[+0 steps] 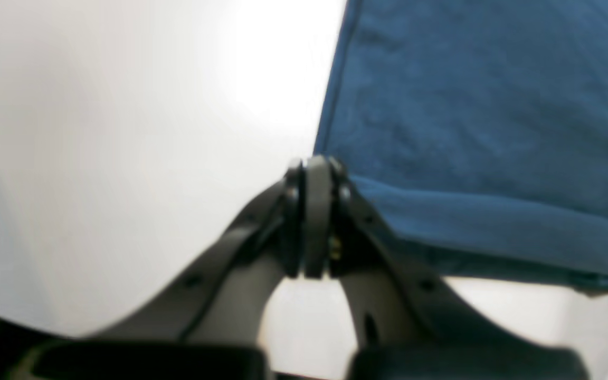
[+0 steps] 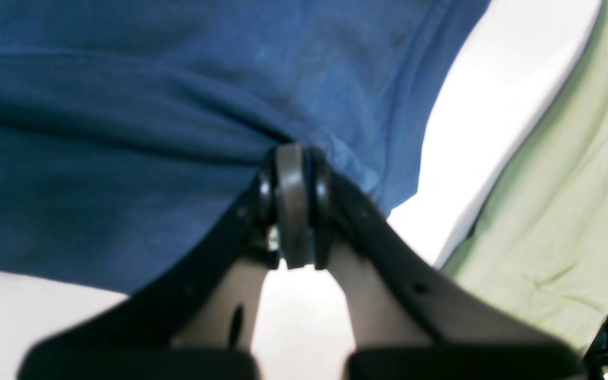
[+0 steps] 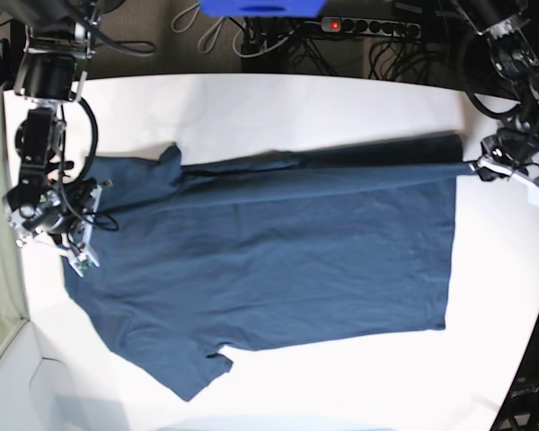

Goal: Layout the t-shirt on the table in an organized manner, then fold the t-shirt properly

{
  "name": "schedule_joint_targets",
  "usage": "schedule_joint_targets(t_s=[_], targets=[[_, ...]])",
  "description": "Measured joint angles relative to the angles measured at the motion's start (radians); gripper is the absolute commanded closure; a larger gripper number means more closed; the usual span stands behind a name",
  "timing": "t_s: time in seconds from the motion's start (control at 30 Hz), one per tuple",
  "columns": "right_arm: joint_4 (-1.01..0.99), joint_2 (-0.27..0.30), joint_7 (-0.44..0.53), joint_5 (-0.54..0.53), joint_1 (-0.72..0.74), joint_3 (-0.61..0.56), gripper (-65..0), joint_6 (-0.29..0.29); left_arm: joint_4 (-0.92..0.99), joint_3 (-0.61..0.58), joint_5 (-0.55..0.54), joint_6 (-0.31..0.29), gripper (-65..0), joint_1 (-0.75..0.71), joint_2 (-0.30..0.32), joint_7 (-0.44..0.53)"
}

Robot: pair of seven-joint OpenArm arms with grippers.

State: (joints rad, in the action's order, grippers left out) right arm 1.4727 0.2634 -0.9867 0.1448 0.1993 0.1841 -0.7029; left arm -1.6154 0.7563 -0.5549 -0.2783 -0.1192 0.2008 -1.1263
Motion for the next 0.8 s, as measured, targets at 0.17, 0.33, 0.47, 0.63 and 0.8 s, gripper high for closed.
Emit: schedule_joint_targets(t_s=[0.17,0.33,0.47,0.63,0.8], targets=[[0.0,0.0,0.005,0.0,0.022,-0.001,0.0,0.0,0.091,-0.075,-0.004,0.004,-0.2,0.036,0.009,0.011],[-0.001,0.0,-0.006,0.002,0.029,-0.001,0.0,0.0,0.097,-0.091,0.003,0.005,-0.2,0.051,0.007,0.008],[0.0,0.0,0.004,0.002,0.052,-0.001,0.0,0.0,0.1,-0.091,0.003,0.005,-0.2,0.068,0.007,0.063],[0.0,0.0,-0.003,0.002,0.051,-0.001,0.0,0.0,0.104,-0.092,0.047,0.005,-0.2,0.067,0.008,0.076],[-0.062,0.0,0.03,0.001,0.085,-0.001,0.0,0.0,0.104,-0.093,0.06,0.005,-0.3,0.068,0.001,0.08]])
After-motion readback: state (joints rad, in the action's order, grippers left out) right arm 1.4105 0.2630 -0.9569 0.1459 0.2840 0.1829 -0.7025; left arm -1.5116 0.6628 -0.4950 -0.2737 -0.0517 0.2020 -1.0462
